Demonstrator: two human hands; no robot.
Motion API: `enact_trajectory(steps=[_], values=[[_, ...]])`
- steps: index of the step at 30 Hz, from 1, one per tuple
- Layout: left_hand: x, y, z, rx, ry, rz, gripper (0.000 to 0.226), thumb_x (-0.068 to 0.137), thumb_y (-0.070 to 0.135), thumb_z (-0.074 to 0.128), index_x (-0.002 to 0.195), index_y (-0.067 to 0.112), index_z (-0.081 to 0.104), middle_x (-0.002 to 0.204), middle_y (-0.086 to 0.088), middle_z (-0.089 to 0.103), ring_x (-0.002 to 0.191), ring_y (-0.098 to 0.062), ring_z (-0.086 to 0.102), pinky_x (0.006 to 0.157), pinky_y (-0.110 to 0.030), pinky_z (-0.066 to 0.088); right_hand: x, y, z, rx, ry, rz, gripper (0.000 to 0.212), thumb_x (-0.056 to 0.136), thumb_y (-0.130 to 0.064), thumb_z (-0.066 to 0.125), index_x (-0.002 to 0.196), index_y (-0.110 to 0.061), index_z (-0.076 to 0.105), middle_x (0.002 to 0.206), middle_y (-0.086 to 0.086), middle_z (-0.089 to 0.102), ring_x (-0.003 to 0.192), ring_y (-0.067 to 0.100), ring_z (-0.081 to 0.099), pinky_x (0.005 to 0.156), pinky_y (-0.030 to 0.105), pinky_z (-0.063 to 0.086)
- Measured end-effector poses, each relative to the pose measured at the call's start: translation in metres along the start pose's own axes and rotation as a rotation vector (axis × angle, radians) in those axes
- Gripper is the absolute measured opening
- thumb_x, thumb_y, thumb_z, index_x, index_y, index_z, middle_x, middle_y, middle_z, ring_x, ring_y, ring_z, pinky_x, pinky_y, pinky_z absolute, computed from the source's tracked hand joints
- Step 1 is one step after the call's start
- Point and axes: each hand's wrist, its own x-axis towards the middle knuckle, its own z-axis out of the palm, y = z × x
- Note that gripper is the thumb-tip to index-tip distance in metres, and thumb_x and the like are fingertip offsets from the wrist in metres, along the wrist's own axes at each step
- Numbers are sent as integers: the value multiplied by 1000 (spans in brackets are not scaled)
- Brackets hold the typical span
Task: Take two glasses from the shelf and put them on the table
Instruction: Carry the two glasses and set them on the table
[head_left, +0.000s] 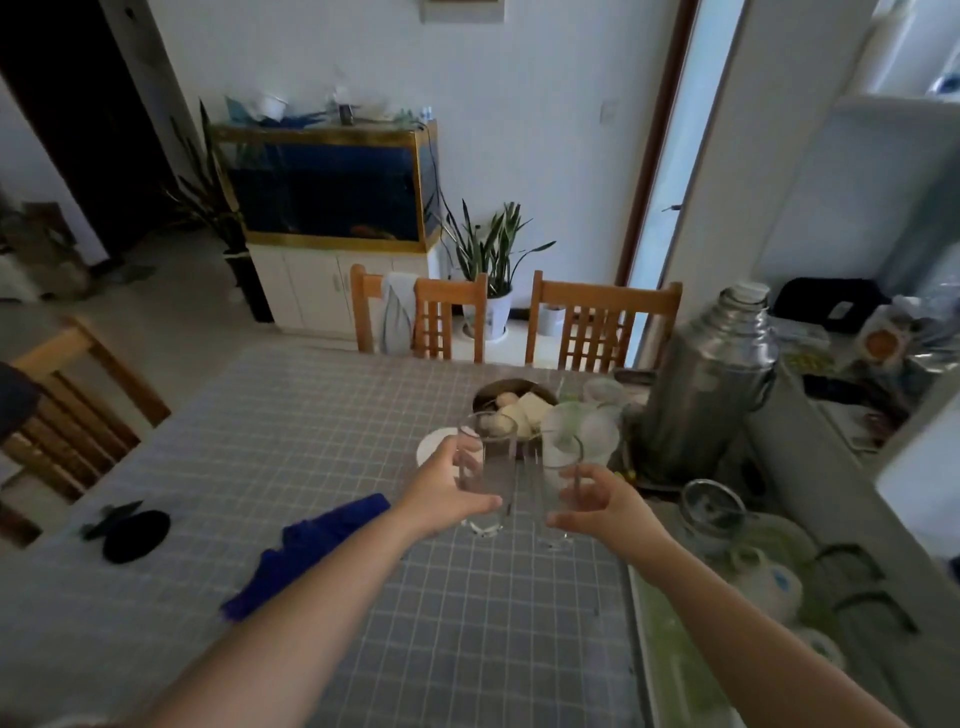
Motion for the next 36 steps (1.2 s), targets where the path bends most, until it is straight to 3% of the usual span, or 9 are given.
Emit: enact_trajectory(steps=[4, 8, 12, 17, 22, 32, 36], values=[[-4, -39, 21, 27, -75, -48, 61, 63, 27, 83, 107, 37, 42, 106, 17, 50, 100, -5, 54, 74, -20, 47, 0, 44, 12, -28, -5, 54, 63, 56, -28, 90, 108, -33, 56, 102, -11, 66, 90, 2, 65, 69, 17, 53], [-7, -75, 46, 68, -108, -79, 66, 63, 25, 84, 111, 39, 40, 107, 20, 47, 100, 0, 51, 84, -26, 47, -2, 81, 26, 48, -20, 114, 63, 60, -24, 88, 110, -37, 53, 114, -7, 63, 105, 11, 60, 85, 34, 56], [-7, -105, 68, 16, -114, -124, 68, 63, 18, 83, 113, 37, 42, 111, 16, 48, 106, -7, 51, 88, -34, 50, -6, 108, 36, 91, -38, 120, 59, 62, -17, 87, 105, -38, 54, 114, -6, 62, 106, 10, 60, 84, 29, 53], [-6, -134, 84, -24, -94, -125, 68, 67, 10, 78, 119, 31, 40, 121, 5, 48, 114, -15, 49, 94, -32, 45, -7, 135, 44, 118, -18, 142, 58, 65, -11, 85, 103, -41, 53, 114, -4, 60, 111, 17, 58, 95, 41, 51], [-6, -152, 91, -55, -39, -115, 66, 66, 11, 80, 118, 25, 41, 118, 2, 50, 109, -14, 52, 91, -26, 43, -4, 152, 50, 112, 7, 122, 55, 67, -10, 83, 100, -41, 52, 114, -6, 60, 111, 13, 58, 91, 30, 50], [0, -165, 95, -82, -70, -84, 67, 66, 11, 81, 117, 26, 40, 117, 5, 49, 109, -11, 52, 94, -32, 44, 7, 167, 55, 133, 1, 109, 59, 64, -3, 84, 98, -42, 55, 110, -11, 61, 109, 5, 57, 74, 9, 49], [0, -168, 96, -80, -103, -73, 73, 65, 4, 78, 124, 25, 38, 121, 3, 47, 113, -11, 49, 94, -28, 44, 10, 167, 53, 119, 16, 100, 58, 63, -9, 85, 100, -42, 56, 112, -13, 61, 107, 4, 59, 77, 13, 50]])
